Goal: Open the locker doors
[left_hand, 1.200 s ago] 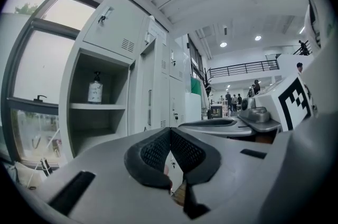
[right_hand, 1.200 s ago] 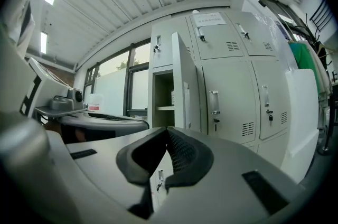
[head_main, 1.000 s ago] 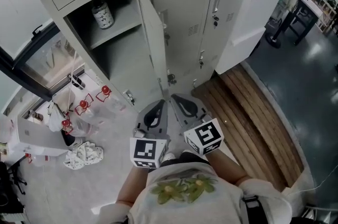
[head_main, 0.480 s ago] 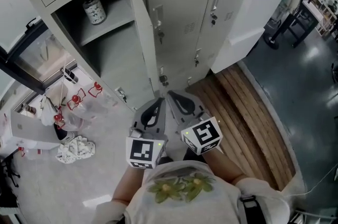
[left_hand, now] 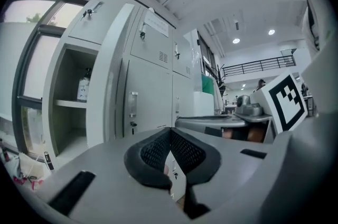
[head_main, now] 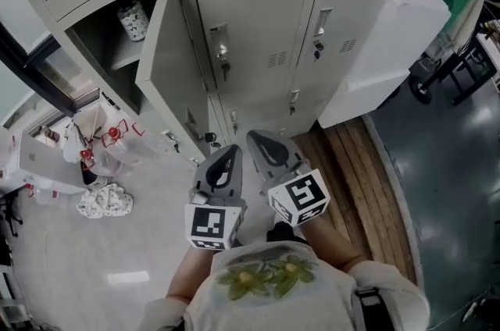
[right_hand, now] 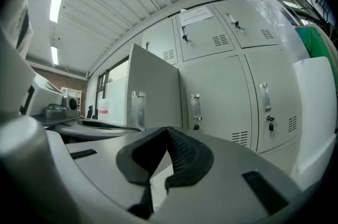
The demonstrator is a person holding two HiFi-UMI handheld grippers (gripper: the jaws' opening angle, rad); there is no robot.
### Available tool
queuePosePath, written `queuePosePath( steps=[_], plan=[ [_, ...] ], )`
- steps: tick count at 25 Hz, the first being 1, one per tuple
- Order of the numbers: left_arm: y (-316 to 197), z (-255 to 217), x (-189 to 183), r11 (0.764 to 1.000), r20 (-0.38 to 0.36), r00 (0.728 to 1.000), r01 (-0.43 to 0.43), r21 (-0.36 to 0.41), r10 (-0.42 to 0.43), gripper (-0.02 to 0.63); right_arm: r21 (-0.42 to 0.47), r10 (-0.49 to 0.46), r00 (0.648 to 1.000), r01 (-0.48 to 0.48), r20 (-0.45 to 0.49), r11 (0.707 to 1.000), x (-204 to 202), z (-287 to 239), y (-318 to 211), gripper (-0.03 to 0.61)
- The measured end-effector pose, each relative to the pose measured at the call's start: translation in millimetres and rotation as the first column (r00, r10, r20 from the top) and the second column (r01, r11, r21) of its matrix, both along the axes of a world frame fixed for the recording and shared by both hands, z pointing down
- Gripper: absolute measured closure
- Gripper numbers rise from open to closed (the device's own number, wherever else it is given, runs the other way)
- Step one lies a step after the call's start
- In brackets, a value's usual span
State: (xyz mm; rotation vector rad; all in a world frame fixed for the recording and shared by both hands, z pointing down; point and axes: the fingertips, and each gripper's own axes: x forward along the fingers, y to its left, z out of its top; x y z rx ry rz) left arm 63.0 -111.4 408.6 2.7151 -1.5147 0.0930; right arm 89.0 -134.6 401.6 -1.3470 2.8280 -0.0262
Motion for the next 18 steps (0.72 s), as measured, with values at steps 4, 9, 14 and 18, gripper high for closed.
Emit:
queuePosePath(
  steps=[4, 9, 14, 18],
  plan=[
    [-14, -1, 17, 0.996, 0.003, 0.996, 0.084, 0.003, -0.084, 0.586, 0.003, -0.062, 0.998, 0.062, 0.003, 0.998, 23, -1, -7, 0.549],
    [-21, 0, 23, 0.979, -0.002, 0.979, 0.203, -0.01, -0.203, 0.586, 0.001, -0.14, 0.99, 0.14, 0.002, 0.99, 41, -1, -15, 0.549],
    [-20, 2, 25, 0.963, -0.007, 0.963, 0.269, -0.025, -0.269, 0.586, 0.013, -0.21, 0.978, 0.21, 0.0, 0.978, 43, -5, -15, 0.549],
    [-23, 6, 23, 0.959, -0.002, 0.959, 0.282, -0.039, -0.282, 0.586, 0.025, -0.228, 0.974, 0.228, -0.009, 0.973, 35, -8, -21, 0.549]
  ],
)
